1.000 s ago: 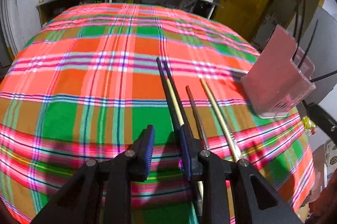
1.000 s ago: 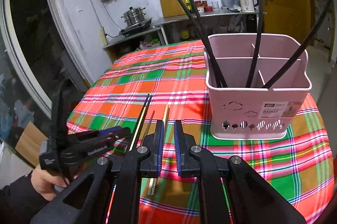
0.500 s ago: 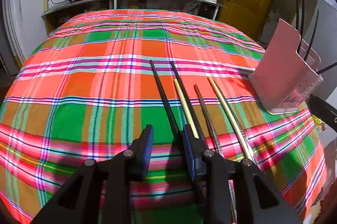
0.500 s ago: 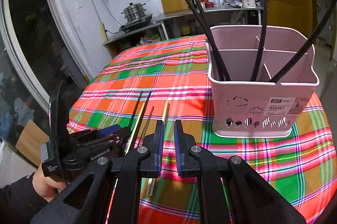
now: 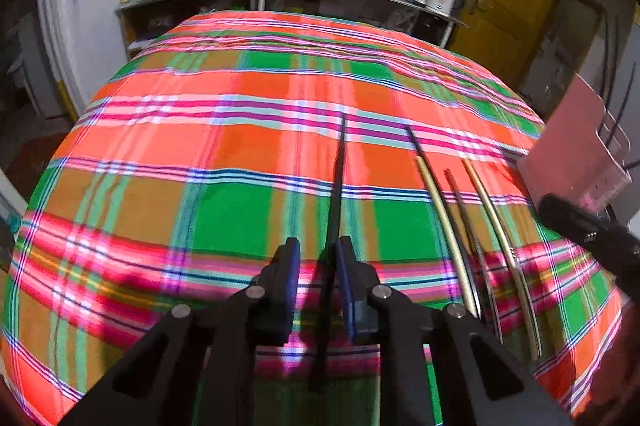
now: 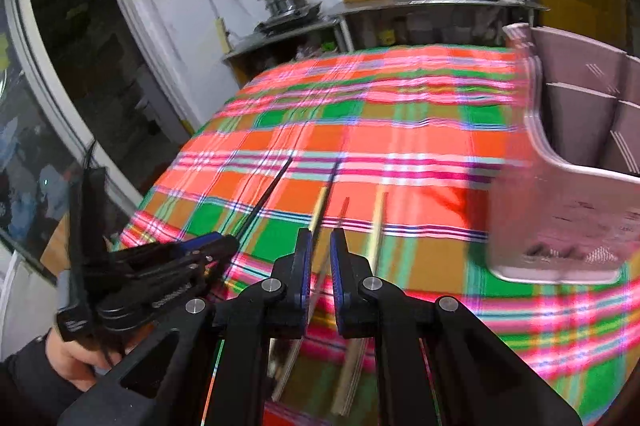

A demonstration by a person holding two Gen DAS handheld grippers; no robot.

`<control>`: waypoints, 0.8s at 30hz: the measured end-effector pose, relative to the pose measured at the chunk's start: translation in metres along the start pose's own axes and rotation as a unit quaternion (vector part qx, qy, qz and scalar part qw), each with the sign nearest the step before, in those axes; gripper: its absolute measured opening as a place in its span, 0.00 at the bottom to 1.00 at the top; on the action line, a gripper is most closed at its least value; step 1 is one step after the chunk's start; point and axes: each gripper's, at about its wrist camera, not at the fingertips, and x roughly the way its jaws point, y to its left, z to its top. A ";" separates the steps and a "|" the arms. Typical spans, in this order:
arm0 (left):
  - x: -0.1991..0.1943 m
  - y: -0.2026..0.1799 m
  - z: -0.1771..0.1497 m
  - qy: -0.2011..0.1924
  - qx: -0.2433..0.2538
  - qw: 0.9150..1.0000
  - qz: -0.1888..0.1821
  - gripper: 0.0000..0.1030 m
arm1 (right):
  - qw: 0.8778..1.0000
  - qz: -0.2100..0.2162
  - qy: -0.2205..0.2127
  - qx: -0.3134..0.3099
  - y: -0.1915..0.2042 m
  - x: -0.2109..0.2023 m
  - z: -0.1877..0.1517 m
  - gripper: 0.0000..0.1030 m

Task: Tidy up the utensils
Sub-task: 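Close the left tool on a black chopstick while the right tool grasps another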

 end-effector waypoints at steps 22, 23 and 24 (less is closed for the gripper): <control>0.000 0.023 -0.002 -0.003 -0.027 0.999 -0.037 0.19 | 0.997 -0.052 0.058 -0.011 0.012 0.070 -0.003 0.09; 0.000 0.024 -0.002 -0.003 -0.028 0.999 -0.039 0.19 | 0.997 -0.054 0.058 -0.011 0.014 0.070 -0.003 0.09; 0.000 0.024 -0.001 -0.002 -0.028 0.999 -0.040 0.19 | 0.997 -0.053 0.058 -0.010 0.016 0.071 -0.003 0.09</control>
